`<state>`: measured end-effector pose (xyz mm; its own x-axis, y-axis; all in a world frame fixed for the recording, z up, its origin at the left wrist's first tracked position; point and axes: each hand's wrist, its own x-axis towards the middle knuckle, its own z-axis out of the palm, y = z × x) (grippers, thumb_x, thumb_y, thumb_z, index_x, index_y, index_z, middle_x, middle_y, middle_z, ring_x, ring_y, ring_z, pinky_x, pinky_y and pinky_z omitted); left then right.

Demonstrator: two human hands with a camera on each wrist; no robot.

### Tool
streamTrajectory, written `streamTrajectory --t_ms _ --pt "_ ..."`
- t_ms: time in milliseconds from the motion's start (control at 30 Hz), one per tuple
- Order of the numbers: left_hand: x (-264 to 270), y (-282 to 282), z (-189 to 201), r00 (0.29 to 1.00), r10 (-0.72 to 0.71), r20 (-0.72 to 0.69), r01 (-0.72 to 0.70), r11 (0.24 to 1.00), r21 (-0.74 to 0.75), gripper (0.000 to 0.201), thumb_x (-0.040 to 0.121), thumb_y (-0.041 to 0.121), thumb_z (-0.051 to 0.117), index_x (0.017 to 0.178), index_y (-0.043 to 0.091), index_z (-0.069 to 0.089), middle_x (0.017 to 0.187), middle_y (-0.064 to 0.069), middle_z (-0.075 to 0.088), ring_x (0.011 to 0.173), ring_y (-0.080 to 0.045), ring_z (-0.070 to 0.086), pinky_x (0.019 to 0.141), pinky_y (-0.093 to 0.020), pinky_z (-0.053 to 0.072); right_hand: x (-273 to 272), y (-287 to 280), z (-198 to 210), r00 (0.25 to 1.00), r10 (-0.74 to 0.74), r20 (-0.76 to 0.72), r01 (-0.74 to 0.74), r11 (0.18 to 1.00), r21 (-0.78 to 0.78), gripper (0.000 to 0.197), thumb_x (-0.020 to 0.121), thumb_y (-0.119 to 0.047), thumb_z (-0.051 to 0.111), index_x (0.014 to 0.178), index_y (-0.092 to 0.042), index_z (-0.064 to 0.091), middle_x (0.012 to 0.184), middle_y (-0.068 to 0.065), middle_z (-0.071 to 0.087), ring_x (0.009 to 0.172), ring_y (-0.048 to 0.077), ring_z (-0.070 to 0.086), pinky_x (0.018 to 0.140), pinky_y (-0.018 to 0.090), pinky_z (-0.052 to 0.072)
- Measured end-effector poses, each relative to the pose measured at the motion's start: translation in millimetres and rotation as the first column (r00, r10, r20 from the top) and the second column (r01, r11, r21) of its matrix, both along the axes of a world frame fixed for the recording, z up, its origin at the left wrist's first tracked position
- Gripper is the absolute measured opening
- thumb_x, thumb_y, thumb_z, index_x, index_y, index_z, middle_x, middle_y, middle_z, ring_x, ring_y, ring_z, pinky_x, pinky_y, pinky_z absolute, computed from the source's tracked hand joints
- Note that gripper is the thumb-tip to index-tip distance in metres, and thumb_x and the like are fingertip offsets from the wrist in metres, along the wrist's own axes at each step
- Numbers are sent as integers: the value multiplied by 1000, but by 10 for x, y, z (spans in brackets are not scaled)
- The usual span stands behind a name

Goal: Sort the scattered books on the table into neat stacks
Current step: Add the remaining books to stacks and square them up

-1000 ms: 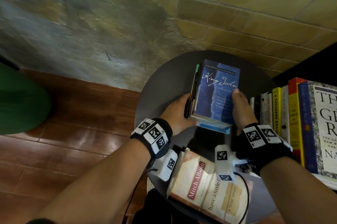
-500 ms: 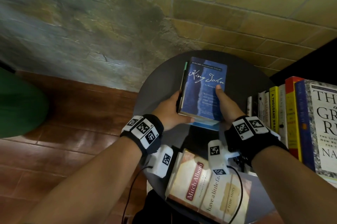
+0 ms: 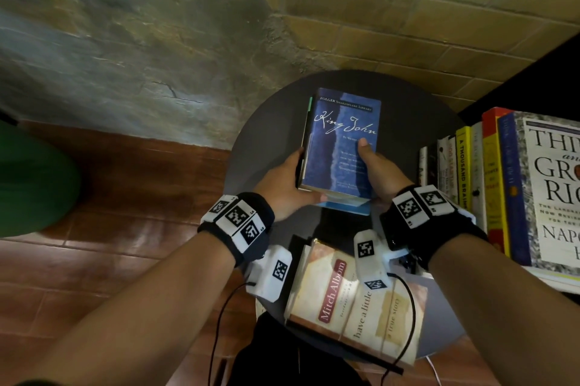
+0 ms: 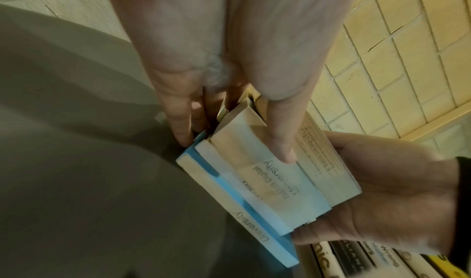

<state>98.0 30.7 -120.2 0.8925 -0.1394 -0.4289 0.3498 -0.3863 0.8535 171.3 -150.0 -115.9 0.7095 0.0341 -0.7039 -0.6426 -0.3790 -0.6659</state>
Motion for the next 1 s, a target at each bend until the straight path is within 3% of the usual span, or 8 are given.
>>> streamTrajectory --t_ms 267,400,567,633,733,833,933,1000 --pt "-83 12 -8 999 -5 -50 6 1000 23 92 72 32 82 147 24 30 133 6 58 119 -10 56 100 -29 44 -134 -4 220 998 47 -49 -47 999 10 37 96 -53 39 105 -20 53 98 -1 62 89 18 61 91 37 43" --pt "-187 10 -7 998 -1 -69 4 999 44 97 71 30 83 149 24 26 133 6 58 119 -11 56 100 -30 45 -292 6 253 993 92 -68 -92 996 3 41 94 -57 41 113 -22 51 106 3 64 96 22 62 99 40 45" --pt "-362 -39 14 994 34 -102 -32 999 19 98 70 27 84 149 24 26 133 7 58 119 -11 56 103 -33 45 -421 -70 403 981 166 -104 -163 986 34 44 96 -52 39 124 -19 49 109 1 57 90 15 61 68 24 41" --pt "-428 -60 34 993 57 -105 -56 998 16 93 73 26 82 149 23 28 134 7 58 119 -10 56 103 -31 43 -470 -113 406 976 198 -90 -195 980 40 49 98 -48 38 135 -16 43 112 -2 50 94 12 53 71 22 39" --pt "-592 -81 78 989 80 -123 -73 996 60 79 77 33 77 144 23 37 133 4 59 120 -13 56 102 -32 42 -626 -213 388 958 279 -61 -280 960 -13 91 75 -74 56 143 -16 36 134 -6 50 123 16 50 104 35 38" --pt "-824 -143 161 947 220 -235 -227 974 -4 38 92 25 60 128 20 50 129 -12 61 103 -21 59 89 -41 48 -718 -451 125 916 391 -88 -399 910 -116 133 38 -90 62 146 -19 30 143 3 47 127 25 50 107 47 40" --pt "-1135 -233 302 829 289 -479 -362 930 -66 30 100 36 46 126 20 51 132 -11 57 106 -21 54 87 -37 43 -920 -491 305 788 581 -202 -612 772 -169 112 40 -79 76 128 -14 53 115 1 68 104 21 66 95 40 51" --pt "-1332 -270 382 804 230 -548 -316 946 -67 35 96 50 46 116 24 56 117 -2 64 102 -18 59 80 -33 48 -1048 -524 434 644 714 -275 -759 643 -106 64 60 -53 85 109 -17 65 100 0 73 96 19 70 89 33 54"
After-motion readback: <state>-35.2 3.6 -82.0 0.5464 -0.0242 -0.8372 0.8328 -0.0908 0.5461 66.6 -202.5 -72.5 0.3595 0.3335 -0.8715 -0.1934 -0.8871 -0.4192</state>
